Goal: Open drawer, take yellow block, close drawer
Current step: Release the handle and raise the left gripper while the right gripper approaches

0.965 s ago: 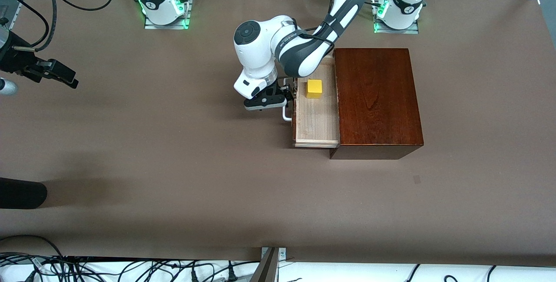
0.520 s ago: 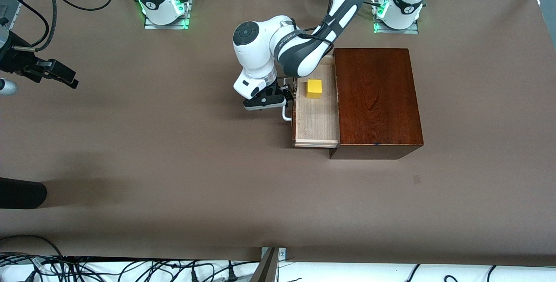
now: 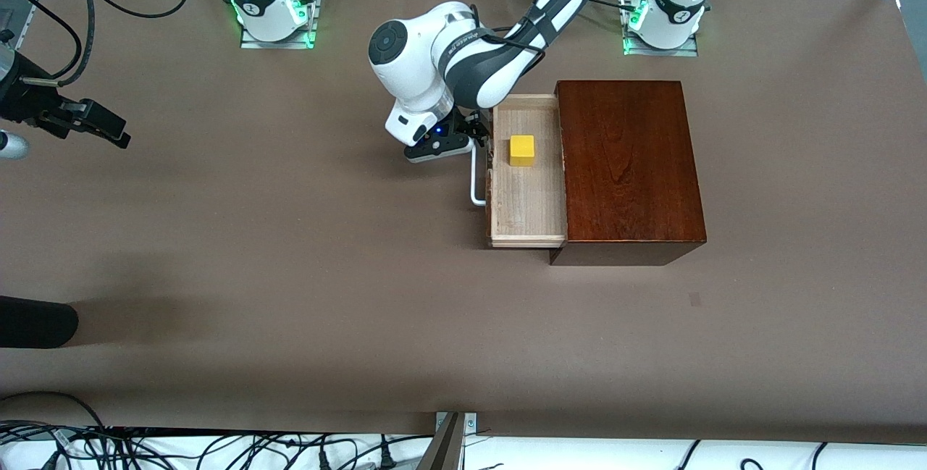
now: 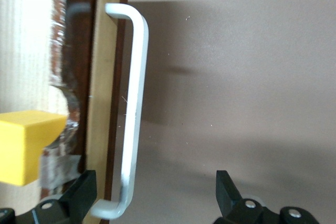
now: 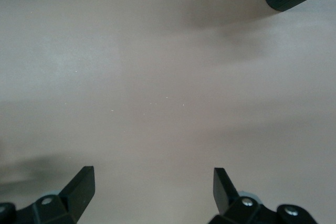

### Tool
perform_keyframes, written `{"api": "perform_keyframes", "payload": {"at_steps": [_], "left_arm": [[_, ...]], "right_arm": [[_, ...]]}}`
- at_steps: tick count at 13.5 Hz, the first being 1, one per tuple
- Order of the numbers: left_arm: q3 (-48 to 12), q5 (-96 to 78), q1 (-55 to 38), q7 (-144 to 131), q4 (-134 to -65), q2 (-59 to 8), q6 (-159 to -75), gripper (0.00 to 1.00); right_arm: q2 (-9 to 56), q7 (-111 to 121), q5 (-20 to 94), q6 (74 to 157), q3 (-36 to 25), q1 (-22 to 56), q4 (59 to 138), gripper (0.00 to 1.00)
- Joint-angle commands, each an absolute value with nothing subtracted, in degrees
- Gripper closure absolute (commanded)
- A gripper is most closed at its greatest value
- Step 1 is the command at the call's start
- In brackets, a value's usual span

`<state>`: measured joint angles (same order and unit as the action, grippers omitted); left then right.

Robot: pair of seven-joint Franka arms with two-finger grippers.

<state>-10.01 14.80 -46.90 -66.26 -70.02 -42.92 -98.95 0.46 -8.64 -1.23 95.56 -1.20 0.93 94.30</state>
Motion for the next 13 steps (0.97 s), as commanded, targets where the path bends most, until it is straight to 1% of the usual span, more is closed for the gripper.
{"api": "perform_keyframes", "payload": {"at_steps": [1, 4, 8, 10, 13], "left_arm": [[-10.55, 11.79, -45.8, -66.18, -69.34, -38.16, -95.37, 0.0], [-11.33, 7.74, -42.47, -66.09, -69.69, -32.45, -93.87, 0.0], [-11.87, 6.25, -37.02, -66.01, -70.57, -27.0, -92.03, 0.0], [-11.87, 3.44, -33.07, -64.61, -72.5, -23.31, -91.41, 0.0], [-11.87, 1.42, -26.13, -53.57, -77.33, -16.19, -90.27, 0.0]], "right_arm": [[0.97, -8.96, -1.23, 95.19, -1.14, 1.05, 93.08, 0.0], [0.97, -8.88, -1.14, 94.83, -0.97, 1.67, 93.08, 0.0], [0.97, -8.7, -1.05, 94.75, -0.7, 2.55, 93.08, 0.0], [0.97, -8.7, -1.05, 94.66, -0.79, 2.46, 93.08, 0.0], [1.05, -8.7, -1.14, 94.57, -0.97, 2.46, 93.08, 0.0]]}}
